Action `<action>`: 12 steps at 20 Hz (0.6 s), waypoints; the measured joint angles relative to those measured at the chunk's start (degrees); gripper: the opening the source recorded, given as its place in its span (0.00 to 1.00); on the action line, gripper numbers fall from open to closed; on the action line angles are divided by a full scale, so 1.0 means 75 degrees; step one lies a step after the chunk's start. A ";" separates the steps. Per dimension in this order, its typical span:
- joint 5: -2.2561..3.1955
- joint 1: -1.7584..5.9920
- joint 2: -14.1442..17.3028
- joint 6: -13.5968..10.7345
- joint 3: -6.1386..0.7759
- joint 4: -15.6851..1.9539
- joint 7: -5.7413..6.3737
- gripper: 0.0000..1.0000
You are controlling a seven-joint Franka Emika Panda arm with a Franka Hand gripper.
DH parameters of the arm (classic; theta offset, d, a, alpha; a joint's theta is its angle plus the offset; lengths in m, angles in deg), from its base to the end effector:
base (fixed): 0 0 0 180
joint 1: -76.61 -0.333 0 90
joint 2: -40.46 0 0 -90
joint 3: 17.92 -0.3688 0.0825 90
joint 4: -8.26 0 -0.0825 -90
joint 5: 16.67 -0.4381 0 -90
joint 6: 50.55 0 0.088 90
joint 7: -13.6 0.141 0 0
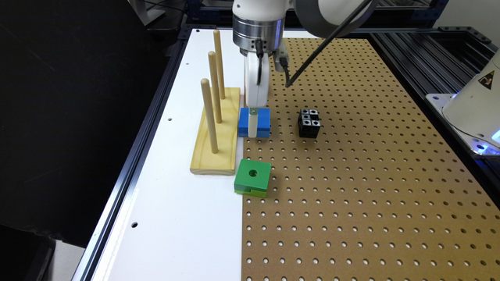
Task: Pick up blue block.
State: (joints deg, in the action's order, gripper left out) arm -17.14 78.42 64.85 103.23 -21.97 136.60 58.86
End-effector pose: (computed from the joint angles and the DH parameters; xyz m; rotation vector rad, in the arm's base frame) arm 0.5917 0.0248 0.1445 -2.8797 1.1581 -0.0069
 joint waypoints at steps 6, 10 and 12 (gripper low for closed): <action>0.0006 0.0000 0.0077 0.0060 -0.0001 -0.0052 0.0001 0.00; 0.0006 0.0007 0.0074 0.0055 0.0000 -0.0051 0.0003 0.00; 0.0006 0.0018 0.0062 0.0050 0.0004 -0.0049 0.0003 0.00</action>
State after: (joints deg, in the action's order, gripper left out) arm -17.10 78.56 65.32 103.61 -21.94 136.23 58.88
